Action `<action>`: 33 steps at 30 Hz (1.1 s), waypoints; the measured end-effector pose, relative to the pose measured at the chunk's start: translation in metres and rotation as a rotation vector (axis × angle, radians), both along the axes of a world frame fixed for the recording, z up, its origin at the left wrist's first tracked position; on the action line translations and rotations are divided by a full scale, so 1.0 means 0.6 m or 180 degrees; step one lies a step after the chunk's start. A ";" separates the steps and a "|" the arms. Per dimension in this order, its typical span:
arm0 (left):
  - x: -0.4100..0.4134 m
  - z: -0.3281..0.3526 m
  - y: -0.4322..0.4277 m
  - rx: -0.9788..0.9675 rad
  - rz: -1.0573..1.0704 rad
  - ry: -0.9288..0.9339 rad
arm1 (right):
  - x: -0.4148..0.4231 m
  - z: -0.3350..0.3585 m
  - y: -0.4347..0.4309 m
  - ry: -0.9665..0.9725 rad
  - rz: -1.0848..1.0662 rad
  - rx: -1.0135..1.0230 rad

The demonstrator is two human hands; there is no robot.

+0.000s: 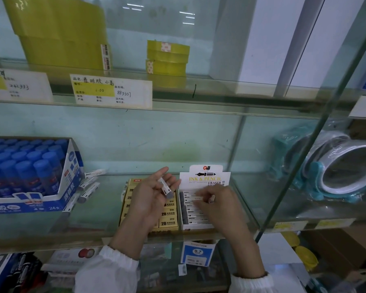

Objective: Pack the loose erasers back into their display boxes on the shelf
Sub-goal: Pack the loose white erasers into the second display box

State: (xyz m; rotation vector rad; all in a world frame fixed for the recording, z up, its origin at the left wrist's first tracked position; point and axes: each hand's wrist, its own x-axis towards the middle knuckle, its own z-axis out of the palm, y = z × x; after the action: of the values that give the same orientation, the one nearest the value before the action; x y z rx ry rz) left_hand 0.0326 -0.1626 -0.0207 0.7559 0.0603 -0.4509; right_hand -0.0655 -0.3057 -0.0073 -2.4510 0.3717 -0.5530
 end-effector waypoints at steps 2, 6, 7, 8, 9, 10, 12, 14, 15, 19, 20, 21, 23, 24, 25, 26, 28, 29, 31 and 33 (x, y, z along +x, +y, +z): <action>-0.001 0.000 0.001 -0.0031 -0.0046 -0.0041 | 0.008 -0.005 0.009 -0.0256 0.0016 -0.0092; 0.001 -0.001 0.005 0.0353 -0.0229 -0.0285 | 0.026 -0.003 0.047 -0.0504 0.0709 -0.0327; 0.001 0.000 0.006 0.0401 -0.0250 -0.0318 | 0.030 -0.004 0.054 -0.0561 0.0759 -0.0475; 0.001 0.001 0.007 0.0409 -0.0253 -0.0331 | 0.035 -0.005 0.058 -0.0627 0.0759 -0.0556; 0.000 0.003 0.007 0.0391 -0.0245 -0.0339 | 0.039 -0.006 0.059 -0.0700 0.0744 -0.0569; -0.001 0.004 0.007 0.0366 -0.0235 -0.0344 | 0.042 -0.007 0.058 -0.0777 0.0726 -0.0534; -0.003 0.004 0.006 0.0307 -0.0213 -0.0355 | 0.046 -0.005 0.053 -0.0911 0.0727 -0.0350; -0.003 0.003 0.006 0.0272 -0.0163 -0.0351 | 0.045 -0.001 0.050 -0.1067 0.0704 0.0020; -0.003 0.002 0.006 0.0243 -0.0141 -0.0336 | 0.042 0.002 0.049 -0.1148 0.0647 0.0314; -0.002 0.002 0.003 0.0162 -0.0121 -0.0260 | 0.022 0.016 0.029 -0.1495 0.0388 0.1808; -0.003 0.002 0.002 0.0136 -0.0132 -0.0250 | 0.017 0.016 0.019 -0.1530 0.0364 0.1971; -0.003 0.002 0.001 0.0115 -0.0139 -0.0246 | 0.013 0.016 0.008 -0.1524 0.0359 0.1994; -0.002 0.002 0.000 0.0114 -0.0139 -0.0237 | 0.008 0.012 -0.013 -0.1322 0.0336 0.1604; -0.001 0.001 0.000 0.0129 -0.0138 -0.0236 | 0.007 0.009 -0.021 -0.1137 0.0314 0.1240; -0.001 0.001 0.000 0.0141 -0.0146 -0.0240 | 0.005 0.005 -0.028 -0.0926 0.0303 0.0860; 0.000 0.000 0.000 0.0148 -0.0152 -0.0243 | 0.005 0.002 -0.032 -0.0724 0.0320 0.0520; 0.000 0.000 0.000 0.0135 -0.0160 -0.0237 | 0.007 -0.003 -0.033 -0.0441 0.0415 0.0096; 0.000 0.000 0.000 0.0121 -0.0161 -0.0228 | 0.009 -0.006 -0.031 -0.0397 0.0449 -0.0013; 0.000 0.000 0.001 0.0108 -0.0160 -0.0222 | 0.018 -0.010 -0.023 -0.0419 0.0457 -0.0142; -0.001 0.000 0.001 0.0099 -0.0162 -0.0222 | 0.026 -0.011 -0.011 -0.0434 0.0485 -0.0241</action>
State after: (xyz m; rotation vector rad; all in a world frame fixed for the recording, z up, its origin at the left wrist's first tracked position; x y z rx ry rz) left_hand 0.0321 -0.1619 -0.0205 0.8046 -0.0172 -0.4725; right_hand -0.0499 -0.3121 -0.0141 -2.4706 0.1092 -0.6745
